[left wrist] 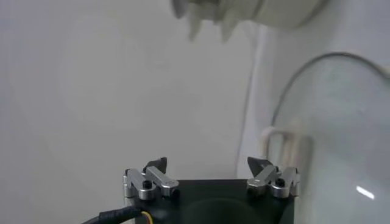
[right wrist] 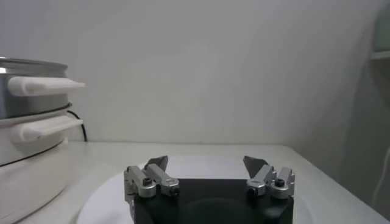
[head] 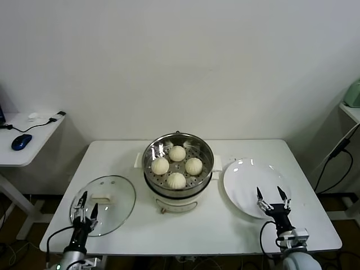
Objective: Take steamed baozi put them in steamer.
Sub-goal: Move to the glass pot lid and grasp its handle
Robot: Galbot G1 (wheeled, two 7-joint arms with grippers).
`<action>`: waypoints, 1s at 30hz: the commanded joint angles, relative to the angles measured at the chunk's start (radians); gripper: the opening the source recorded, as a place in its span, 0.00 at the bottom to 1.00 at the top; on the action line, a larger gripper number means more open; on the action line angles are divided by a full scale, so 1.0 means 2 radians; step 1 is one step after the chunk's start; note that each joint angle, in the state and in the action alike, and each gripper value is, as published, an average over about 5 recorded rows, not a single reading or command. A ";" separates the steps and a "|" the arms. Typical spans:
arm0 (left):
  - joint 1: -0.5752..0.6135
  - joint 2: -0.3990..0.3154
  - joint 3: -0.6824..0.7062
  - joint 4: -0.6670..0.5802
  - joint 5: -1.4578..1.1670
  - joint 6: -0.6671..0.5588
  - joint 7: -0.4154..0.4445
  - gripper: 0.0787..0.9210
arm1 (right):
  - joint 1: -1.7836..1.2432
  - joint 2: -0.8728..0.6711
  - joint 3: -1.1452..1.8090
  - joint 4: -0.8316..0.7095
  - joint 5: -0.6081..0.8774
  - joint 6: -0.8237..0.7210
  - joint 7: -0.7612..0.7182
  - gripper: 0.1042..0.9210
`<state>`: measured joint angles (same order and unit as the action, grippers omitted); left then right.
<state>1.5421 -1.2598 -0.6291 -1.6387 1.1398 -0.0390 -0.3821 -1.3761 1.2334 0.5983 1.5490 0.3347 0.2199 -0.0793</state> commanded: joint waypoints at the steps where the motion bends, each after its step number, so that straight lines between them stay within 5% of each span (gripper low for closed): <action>1: -0.009 0.000 0.000 0.051 0.091 0.004 -0.020 0.88 | -0.009 0.012 0.006 0.009 -0.011 -0.002 0.006 0.88; 30: -0.104 -0.016 0.014 0.123 0.116 0.037 -0.027 0.85 | -0.018 0.027 0.009 0.005 -0.026 0.001 0.006 0.88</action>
<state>1.3573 -1.2903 -0.5972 -1.4092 1.3619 0.0294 -0.4318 -1.4123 1.2839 0.6171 1.5590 0.2904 0.2195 -0.0659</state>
